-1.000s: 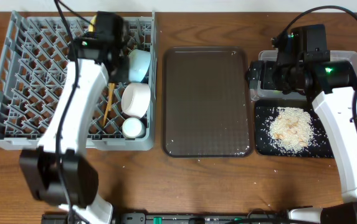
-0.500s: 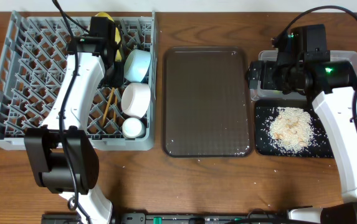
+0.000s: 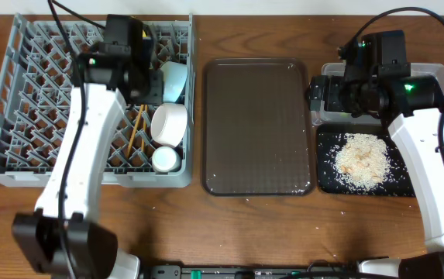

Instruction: Sort waste into correct bins and load items into the dishwasher

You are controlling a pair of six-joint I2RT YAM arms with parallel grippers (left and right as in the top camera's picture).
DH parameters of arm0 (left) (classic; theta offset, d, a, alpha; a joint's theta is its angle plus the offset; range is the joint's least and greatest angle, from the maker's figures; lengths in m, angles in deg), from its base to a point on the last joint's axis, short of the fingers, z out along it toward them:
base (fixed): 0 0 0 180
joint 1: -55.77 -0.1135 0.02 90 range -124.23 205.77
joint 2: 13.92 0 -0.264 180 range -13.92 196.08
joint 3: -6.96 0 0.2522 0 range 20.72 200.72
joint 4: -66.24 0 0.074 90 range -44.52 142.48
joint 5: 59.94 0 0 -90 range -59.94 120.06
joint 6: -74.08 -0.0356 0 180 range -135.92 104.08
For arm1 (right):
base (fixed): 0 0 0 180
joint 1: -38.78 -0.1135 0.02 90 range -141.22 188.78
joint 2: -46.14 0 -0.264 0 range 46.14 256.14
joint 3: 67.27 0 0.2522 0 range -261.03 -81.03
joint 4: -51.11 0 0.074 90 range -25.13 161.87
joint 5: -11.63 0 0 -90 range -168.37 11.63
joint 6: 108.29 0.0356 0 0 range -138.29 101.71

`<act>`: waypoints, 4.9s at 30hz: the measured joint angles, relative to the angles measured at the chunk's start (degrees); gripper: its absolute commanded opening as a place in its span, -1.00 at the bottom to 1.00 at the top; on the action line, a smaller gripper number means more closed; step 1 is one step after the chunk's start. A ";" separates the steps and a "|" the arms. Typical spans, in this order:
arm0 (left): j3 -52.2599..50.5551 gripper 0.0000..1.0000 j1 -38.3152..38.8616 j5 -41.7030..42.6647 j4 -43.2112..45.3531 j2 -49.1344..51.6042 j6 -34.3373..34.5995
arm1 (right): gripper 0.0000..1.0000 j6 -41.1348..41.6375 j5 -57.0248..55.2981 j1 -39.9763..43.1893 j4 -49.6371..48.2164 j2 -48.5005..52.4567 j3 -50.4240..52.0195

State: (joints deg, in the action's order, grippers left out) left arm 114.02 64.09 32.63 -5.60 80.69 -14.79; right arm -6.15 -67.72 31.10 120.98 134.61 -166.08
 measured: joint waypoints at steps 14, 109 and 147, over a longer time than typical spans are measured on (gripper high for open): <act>0.15 0.11 7.63 1.97 -0.20 -0.37 8.57 | 0.99 0.00 0.04 0.00 -0.68 0.00 0.00; -92.54 0.76 -13.14 0.07 56.83 -93.92 -0.81 | 0.98 0.02 0.07 0.00 -0.92 0.00 0.11; -92.52 0.76 -13.16 0.11 56.81 -93.35 -0.98 | 0.99 -7.69 -0.46 -0.02 -13.29 -3.65 5.68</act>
State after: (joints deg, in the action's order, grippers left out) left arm 21.50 50.93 32.74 51.20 -12.66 -15.78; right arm -13.84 -68.17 31.07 107.69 130.96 -160.40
